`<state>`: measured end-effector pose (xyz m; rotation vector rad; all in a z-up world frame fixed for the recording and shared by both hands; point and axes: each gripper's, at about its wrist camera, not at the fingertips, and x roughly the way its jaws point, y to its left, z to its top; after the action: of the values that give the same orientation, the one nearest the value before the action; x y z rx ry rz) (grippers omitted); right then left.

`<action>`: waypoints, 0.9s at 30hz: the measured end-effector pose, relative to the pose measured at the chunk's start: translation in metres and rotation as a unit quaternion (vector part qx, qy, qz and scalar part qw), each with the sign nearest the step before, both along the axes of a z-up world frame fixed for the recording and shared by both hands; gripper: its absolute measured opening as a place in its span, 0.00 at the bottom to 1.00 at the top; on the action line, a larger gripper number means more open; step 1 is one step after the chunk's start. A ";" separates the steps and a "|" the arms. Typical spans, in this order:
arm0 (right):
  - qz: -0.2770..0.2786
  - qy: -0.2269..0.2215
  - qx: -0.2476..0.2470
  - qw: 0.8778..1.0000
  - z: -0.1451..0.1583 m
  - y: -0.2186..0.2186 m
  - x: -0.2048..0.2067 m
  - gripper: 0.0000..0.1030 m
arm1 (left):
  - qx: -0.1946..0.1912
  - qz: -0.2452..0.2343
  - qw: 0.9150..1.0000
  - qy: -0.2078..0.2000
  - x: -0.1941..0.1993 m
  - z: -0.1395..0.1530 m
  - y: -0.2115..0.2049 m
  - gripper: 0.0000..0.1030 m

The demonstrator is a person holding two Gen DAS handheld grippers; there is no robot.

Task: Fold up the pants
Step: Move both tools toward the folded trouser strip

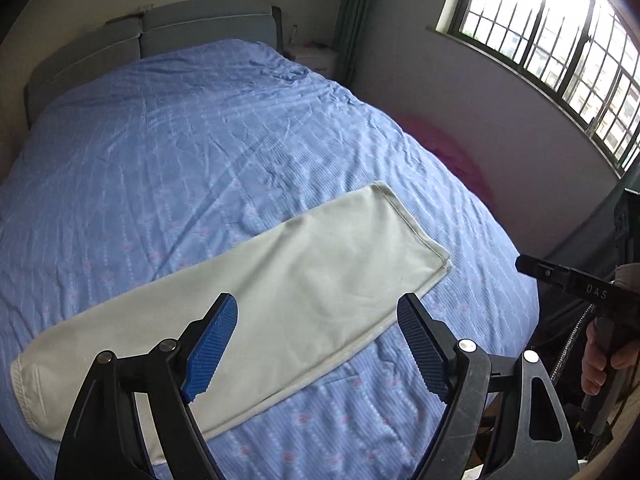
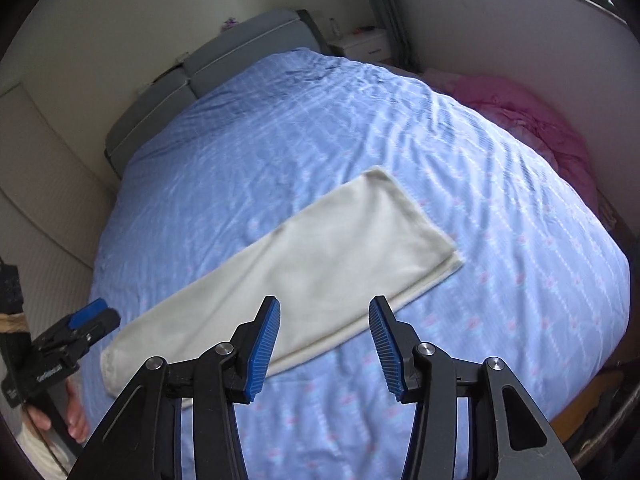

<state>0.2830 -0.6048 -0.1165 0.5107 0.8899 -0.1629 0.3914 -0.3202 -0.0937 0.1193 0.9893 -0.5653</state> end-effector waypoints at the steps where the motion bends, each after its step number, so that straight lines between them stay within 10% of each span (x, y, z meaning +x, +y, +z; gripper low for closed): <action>1: -0.007 0.002 0.004 1.000 -0.005 -0.010 0.001 0.46 | 0.007 -0.003 1.000 0.004 0.003 -0.005 -0.011 0.80; 17: -0.079 0.107 0.074 0.988 -0.149 -0.104 0.074 0.38 | 0.090 0.009 0.992 0.093 0.064 -0.121 -0.142 0.82; 27: -0.109 0.172 0.114 0.972 -0.210 -0.128 0.110 0.38 | 0.101 0.029 0.979 0.175 0.024 -0.165 -0.152 0.82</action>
<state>0.3925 -0.7327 -0.3264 0.8121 1.1989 -0.3603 0.4153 -0.4718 -0.2586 0.1751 1.3895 -0.4381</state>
